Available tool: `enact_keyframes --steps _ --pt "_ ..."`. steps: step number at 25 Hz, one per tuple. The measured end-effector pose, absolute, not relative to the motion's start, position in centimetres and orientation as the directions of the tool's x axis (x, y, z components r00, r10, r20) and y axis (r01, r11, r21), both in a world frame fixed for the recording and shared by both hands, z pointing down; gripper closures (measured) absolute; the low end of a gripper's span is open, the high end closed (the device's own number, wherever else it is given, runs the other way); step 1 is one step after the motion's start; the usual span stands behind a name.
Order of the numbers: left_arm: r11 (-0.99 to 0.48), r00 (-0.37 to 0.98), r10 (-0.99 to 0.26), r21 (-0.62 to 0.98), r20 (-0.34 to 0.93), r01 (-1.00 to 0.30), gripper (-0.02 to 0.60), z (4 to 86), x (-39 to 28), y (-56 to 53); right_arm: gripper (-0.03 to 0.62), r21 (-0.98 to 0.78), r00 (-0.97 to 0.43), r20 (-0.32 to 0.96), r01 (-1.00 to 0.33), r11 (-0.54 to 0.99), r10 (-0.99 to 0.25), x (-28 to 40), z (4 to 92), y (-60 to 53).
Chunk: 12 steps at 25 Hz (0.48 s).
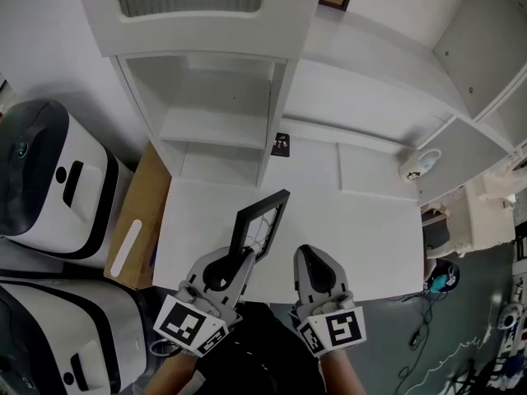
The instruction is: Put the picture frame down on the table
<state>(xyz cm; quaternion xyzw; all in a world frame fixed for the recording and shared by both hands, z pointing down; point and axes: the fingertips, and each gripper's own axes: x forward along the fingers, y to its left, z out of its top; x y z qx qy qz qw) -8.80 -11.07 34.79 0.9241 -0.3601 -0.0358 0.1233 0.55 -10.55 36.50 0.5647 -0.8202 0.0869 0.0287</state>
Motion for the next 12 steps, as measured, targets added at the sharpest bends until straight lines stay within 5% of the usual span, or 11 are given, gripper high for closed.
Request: enact_keyframes --steps 12 --pt "-0.711 0.736 -0.677 0.248 0.013 -0.658 0.557 33.9 -6.9 -12.4 0.520 -0.182 -0.435 0.128 -0.894 0.410 -0.891 0.7 35.8 -13.4"
